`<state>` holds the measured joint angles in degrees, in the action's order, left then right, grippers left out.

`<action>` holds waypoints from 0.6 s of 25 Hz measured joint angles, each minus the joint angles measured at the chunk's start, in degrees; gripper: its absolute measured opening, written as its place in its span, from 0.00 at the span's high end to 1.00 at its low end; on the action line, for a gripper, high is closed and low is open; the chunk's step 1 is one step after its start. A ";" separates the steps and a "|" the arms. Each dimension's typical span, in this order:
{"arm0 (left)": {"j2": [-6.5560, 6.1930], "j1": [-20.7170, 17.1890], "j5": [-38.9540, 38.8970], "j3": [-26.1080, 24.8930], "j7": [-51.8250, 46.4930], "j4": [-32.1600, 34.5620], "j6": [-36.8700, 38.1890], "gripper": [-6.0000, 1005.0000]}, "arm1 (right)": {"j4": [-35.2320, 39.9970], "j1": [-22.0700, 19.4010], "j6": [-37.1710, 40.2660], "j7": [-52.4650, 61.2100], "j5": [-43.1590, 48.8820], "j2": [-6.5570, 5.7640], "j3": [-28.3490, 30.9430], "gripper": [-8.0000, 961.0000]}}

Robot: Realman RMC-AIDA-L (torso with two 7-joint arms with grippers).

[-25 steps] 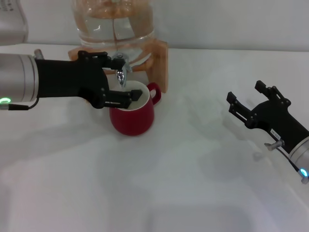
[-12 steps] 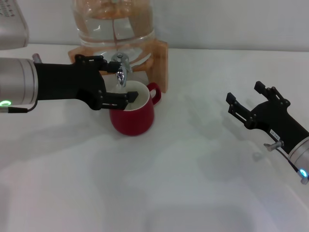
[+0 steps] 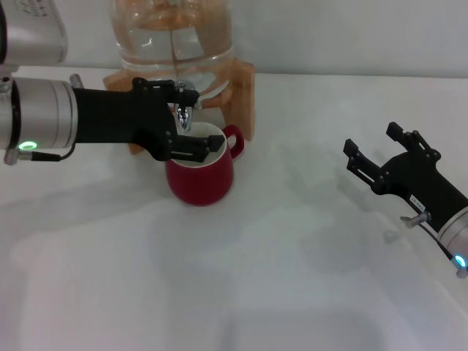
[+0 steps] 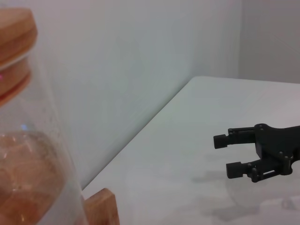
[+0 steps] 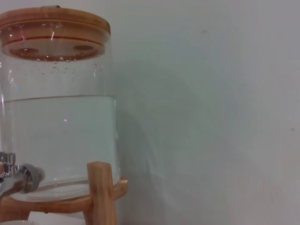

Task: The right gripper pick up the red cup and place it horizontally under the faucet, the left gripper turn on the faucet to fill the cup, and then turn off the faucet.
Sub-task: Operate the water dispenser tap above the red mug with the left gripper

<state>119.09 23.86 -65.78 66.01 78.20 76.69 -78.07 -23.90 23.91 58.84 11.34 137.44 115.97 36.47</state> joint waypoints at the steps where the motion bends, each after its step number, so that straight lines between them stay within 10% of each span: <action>1: 0.00 0.21 0.01 0.00 0.00 -0.14 -0.07 0.16 | 0.00 0.00 0.06 0.00 -0.05 -0.02 0.00 0.12; 15: 0.06 0.47 0.69 0.53 -0.73 -0.12 -0.66 0.16 | -0.02 -0.26 0.27 0.00 0.00 -0.05 0.00 0.12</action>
<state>119.15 24.33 -65.10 66.53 77.47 76.57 -78.72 -23.92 23.65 59.11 11.33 137.44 115.92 36.47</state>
